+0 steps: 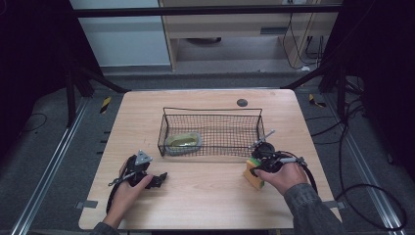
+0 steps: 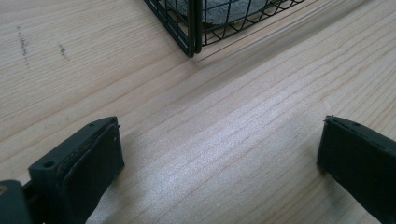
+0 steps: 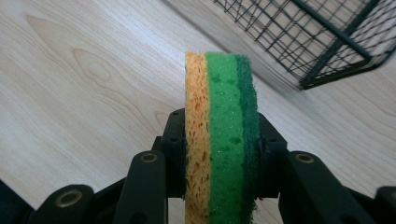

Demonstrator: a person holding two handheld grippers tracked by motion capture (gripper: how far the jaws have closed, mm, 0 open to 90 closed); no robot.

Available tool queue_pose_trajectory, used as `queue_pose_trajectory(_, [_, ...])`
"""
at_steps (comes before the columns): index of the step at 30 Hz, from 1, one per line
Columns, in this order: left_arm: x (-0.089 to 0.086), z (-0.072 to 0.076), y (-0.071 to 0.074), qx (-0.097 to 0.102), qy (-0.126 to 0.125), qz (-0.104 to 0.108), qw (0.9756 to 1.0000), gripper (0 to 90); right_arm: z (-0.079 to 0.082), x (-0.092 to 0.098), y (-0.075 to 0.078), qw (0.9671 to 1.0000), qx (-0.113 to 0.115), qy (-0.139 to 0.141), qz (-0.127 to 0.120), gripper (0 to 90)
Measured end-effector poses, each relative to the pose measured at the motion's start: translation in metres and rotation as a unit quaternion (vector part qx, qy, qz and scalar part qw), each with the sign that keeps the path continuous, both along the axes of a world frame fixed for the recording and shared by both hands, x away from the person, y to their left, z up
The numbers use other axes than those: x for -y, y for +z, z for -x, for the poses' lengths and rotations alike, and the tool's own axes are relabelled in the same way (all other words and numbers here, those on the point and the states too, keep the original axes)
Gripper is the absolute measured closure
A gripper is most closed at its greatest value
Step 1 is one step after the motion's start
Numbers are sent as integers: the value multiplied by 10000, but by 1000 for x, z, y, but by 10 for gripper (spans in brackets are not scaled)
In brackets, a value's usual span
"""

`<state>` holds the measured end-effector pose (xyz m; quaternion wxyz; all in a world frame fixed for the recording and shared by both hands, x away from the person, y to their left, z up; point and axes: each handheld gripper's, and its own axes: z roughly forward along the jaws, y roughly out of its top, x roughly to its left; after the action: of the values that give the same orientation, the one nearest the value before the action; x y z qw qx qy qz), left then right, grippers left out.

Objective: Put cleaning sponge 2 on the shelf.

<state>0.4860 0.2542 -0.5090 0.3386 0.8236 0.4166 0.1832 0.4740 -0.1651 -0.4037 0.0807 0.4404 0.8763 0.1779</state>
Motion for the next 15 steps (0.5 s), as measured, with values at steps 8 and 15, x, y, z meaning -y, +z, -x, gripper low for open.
queue_pose_trajectory(8, [0,0,0,0,0,0,10000,0,0,34,24,9988,426,-247,-23,641])
queue_pose_trajectory(15, [0,0,0,2,-8,-2,10000,0,-3,56,40,9967,676,-418,132,640])
